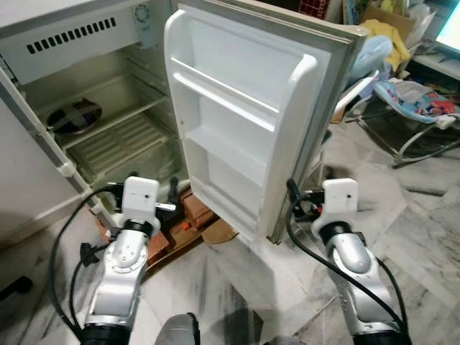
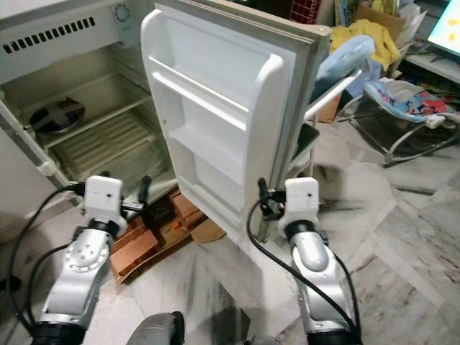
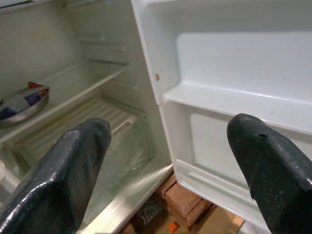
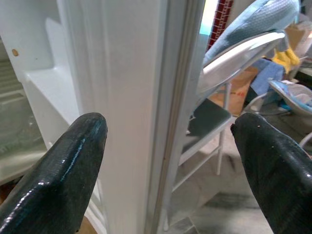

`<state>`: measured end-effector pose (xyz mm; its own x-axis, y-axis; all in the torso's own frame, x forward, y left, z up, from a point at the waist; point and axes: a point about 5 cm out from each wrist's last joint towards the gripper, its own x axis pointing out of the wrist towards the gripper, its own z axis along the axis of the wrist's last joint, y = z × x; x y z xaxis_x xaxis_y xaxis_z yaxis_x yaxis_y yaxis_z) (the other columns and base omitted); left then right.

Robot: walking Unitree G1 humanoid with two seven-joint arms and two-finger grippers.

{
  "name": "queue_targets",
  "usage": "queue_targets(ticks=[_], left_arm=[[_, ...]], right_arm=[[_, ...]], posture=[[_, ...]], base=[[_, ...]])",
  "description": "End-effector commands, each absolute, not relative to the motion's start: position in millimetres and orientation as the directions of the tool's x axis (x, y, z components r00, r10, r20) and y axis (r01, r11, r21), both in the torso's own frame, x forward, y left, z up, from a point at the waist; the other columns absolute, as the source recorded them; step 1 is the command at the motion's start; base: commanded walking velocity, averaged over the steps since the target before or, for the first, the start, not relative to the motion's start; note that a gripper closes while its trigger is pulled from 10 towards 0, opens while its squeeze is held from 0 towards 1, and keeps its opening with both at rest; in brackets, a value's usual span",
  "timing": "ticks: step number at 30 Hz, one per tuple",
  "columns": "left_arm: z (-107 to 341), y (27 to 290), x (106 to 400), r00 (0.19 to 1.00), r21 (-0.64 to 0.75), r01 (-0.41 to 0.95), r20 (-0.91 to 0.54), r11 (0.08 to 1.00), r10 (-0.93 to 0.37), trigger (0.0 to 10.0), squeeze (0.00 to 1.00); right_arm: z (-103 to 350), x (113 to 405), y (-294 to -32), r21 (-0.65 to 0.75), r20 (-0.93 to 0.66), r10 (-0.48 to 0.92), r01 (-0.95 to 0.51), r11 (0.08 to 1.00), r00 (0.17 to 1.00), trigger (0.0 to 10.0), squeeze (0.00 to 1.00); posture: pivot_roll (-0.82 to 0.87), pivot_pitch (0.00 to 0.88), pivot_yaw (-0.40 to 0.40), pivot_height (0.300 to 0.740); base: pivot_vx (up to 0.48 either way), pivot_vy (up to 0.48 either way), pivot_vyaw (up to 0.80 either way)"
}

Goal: Restocking fridge

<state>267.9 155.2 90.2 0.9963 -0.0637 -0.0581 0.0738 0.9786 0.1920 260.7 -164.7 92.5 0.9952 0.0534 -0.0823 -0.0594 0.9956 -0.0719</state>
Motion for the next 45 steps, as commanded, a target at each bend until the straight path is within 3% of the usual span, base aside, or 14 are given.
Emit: queue_targets(ticks=[1,2,3,6,15,29,38,45], left_arm=[[94.0,159.1,269.2,0.997,0.198,0.069,-0.050,0.978,-0.060,10.0,0.00],[94.4,158.4,269.1,0.997,0.196,0.071,-0.052,0.978,-0.062,10.0,0.00],[91.6,156.0,270.9,0.990,0.155,0.116,-0.092,0.981,-0.102,10.0,0.00],[91.0,153.1,275.0,0.984,0.144,0.159,-0.107,0.977,-0.144,10.0,0.00],[103.2,162.7,288.6,0.990,0.177,0.126,-0.080,0.976,-0.114,10.0,0.00],[103.1,158.4,291.6,0.982,0.116,0.183,-0.061,0.976,-0.177,10.0,0.00],[86.1,161.7,263.8,0.972,0.115,0.213,-0.127,0.970,-0.198,10.0,0.00],[97.6,148.0,274.0,0.966,0.069,0.247,-0.099,0.966,-0.240,10.0,0.00]], right_arm=[[92.2,261.7,-160.9,-0.069,-0.086,0.062,-0.068,0.995,0.994,10.0,0.00],[91.9,261.5,-160.9,-0.071,-0.089,0.062,-0.068,0.995,0.994,10.0,0.00],[92.6,263.5,-161.2,-0.056,-0.075,0.057,-0.061,0.997,0.996,10.0,0.00],[94.3,270.3,-158.3,-0.042,-0.058,0.060,-0.063,0.997,0.997,10.0,0.00],[108.3,290.8,-159.4,-0.079,-0.003,0.042,-0.043,0.996,0.999,10.0,0.00],[111.2,282.3,-175.3,-0.067,0.000,-0.078,0.078,0.995,0.997,10.0,0.00],[91.2,252.4,-182.5,-0.079,-0.094,-0.143,0.136,0.988,0.985,10.0,0.00],[102.1,260.3,-181.4,-0.109,-0.083,-0.118,0.109,0.988,0.989,10.0,0.00]], posture=[[0.00,0.050,-0.019,0.740],[0.00,0.000,0.000,0.740],[0.02,0.032,-0.010,0.740],[0.03,0.019,-0.007,0.740],[0.05,0.011,-0.008,0.740],[0.00,0.000,-0.015,0.740],[0.00,0.000,-0.006,0.740],[-0.02,0.006,-0.033,0.740]], base=[[0.000,0.000,0.00],[0.000,0.000,0.00],[0.000,0.000,0.00],[0.000,0.000,0.00],[0.000,0.000,0.00],[0.000,0.000,0.00],[0.000,0.000,0.00],[0.000,0.000,0.00]])
